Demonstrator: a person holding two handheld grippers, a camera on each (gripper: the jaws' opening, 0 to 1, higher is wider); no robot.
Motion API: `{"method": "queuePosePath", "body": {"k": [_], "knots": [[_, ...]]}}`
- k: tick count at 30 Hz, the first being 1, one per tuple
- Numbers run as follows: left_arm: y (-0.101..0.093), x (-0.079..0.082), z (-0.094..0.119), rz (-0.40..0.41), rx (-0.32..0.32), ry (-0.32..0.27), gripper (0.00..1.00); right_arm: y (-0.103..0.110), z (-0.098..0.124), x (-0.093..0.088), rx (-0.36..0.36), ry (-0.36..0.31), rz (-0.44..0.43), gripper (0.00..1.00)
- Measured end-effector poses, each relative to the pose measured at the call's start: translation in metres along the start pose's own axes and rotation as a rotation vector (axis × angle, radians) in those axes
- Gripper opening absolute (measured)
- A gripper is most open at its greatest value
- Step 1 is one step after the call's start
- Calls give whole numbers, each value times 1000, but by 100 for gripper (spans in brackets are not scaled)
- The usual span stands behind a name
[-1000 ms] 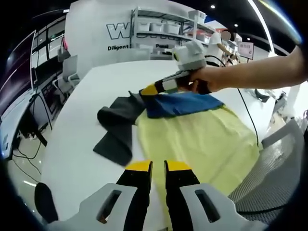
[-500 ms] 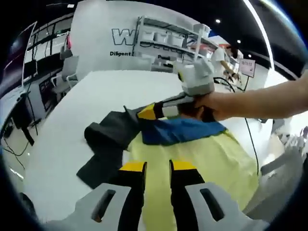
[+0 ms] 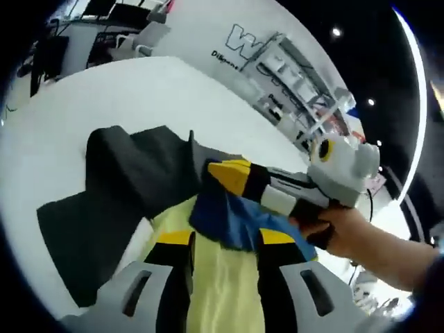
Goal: Fold the garment on the visible template until the final outline fits inside the template.
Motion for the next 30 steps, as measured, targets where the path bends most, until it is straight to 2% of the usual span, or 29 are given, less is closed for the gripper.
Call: {"method": "queuePosePath", "body": {"k": [2,3,5,6,10,13,14,15,20,21,26,30], "knots": [[3,-3,-5,72,21,17,27,2,-1,1,5,13,37,0],[2,-4,-7,93,9,19,26,4,-1,1,10,13,38,0],[2,-6,-13,96,1,26,25,3,-2,1,14,12,39,0],[3,-8,-15,107,8,24,21,3,-2,2,15,10,36,0],[7,-5,-20,181,36,-6,12,2,-2,2,19,6,20,0],[15,-7,-23,184,77,-12,0,1,-1,1,17,2,10,0],[15,-6,-24,221,54,-41,1,1,-1,2,18,-1,3,0],[16,-7,-25,277,56,-43,1,0,-1,2,18,-4,-4,0],[15,-7,-23,265,55,-60,0,-1,1,3,14,-10,-15,0],[13,-5,-18,255,49,-91,0,-1,1,3,14,-11,-15,0],[11,-2,0,176,76,-136,0,-2,1,6,10,-19,-17,0],[13,-3,3,112,111,-155,0,-2,-6,2,-1,15,-19,0]]}}
Point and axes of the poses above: the point that each gripper's makers call its tool centre point, and the gripper's own axes: z roughly backward along the fingers, y roughly to its left, x roughly out of its top, the point moved 7 cm from there along z, roughly backward along the fingers, and after that the axes turned 5 degrees about y, right-handed, at the moved point
